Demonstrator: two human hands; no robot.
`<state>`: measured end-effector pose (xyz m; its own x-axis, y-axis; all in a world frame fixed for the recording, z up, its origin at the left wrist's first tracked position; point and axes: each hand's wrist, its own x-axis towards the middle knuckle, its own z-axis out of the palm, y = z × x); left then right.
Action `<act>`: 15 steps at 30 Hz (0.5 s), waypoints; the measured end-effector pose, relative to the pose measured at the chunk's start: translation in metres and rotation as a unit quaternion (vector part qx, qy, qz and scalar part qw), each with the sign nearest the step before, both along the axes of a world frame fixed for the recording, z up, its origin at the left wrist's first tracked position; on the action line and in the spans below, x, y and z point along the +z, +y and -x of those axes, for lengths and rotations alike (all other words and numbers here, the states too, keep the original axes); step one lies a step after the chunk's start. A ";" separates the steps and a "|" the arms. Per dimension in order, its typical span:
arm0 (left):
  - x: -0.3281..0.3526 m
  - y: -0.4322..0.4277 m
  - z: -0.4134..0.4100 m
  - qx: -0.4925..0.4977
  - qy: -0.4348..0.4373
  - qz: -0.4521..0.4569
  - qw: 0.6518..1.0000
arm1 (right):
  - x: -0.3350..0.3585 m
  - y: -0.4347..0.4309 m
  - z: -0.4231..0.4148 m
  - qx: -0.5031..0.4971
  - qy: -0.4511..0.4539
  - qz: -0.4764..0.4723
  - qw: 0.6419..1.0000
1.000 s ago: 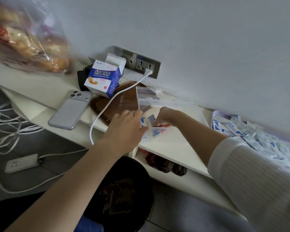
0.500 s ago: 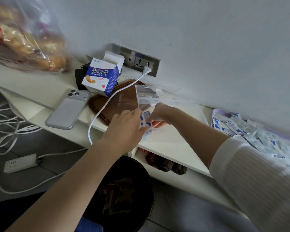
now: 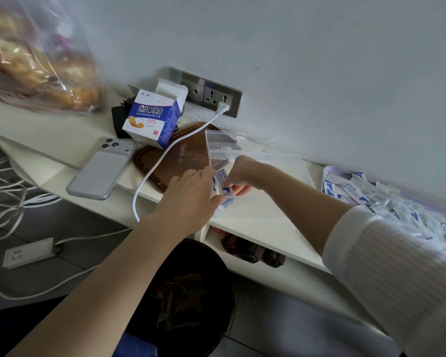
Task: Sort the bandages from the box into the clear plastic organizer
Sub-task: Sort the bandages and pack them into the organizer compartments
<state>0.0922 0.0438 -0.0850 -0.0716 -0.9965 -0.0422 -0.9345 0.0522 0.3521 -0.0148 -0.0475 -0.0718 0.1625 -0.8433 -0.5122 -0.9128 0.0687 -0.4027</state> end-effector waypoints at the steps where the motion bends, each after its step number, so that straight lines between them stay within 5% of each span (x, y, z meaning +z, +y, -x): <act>1: 0.000 0.000 0.000 -0.001 0.001 -0.003 1.000 | -0.001 0.001 0.000 0.006 0.007 -0.004 1.000; 9: 0.000 -0.001 0.000 -0.003 0.009 -0.008 1.000 | 0.001 -0.003 0.008 -0.005 0.026 -0.021 0.999; 15: 0.002 0.000 -0.001 -0.004 0.004 -0.006 1.000 | 0.001 -0.004 0.002 -0.032 -0.048 -0.051 0.997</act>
